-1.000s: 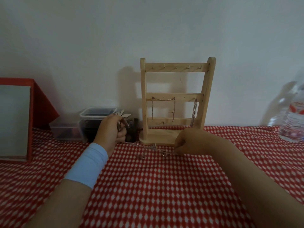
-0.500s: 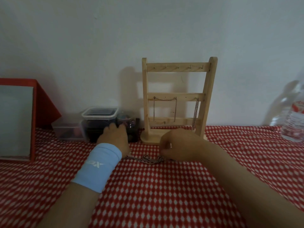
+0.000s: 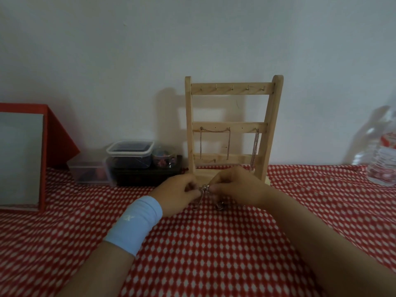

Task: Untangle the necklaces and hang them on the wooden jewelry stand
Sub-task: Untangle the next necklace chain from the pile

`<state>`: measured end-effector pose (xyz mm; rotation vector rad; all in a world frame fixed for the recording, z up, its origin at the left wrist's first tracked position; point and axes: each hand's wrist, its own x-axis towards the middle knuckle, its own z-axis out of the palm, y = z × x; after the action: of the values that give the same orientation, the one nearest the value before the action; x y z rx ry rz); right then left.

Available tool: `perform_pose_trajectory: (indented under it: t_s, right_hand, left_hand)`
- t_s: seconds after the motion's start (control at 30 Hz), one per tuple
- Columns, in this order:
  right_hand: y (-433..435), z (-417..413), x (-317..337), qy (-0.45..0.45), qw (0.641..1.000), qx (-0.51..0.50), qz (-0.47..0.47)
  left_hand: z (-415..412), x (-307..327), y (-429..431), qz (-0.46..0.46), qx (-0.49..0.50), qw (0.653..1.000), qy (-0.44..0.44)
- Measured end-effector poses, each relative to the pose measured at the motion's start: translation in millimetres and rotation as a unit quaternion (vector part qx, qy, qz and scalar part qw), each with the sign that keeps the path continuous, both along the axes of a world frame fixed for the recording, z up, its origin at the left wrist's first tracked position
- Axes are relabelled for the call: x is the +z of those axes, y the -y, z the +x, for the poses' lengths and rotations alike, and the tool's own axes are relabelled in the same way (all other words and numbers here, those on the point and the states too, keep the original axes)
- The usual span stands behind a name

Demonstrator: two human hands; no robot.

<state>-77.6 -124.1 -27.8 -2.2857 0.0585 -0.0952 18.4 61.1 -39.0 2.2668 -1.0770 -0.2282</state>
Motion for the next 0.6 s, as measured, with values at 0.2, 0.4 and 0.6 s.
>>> perform_pose_trajectory:
  t_s: [0.2,0.4,0.6]
  right_hand:
    - [-6.1,1.4,-0.8,-0.019,0.946,-0.023,0.324]
    - [-5.2,2.3,-3.0,-0.035,0.985,-0.066,0.153]
    - [-7.1,3.1,0.4,-0.015,0.998,-0.056,-0.019]
  left_hand:
    - [-4.0,3.7,3.0,-0.154,-0.045,0.960,-0.229]
    - [-1.9,8.9,-1.2,-0.199,0.015,0.948,-0.248]
    - [1.5,2.9,-3.7,-0.026,0.022,0.999,-0.020]
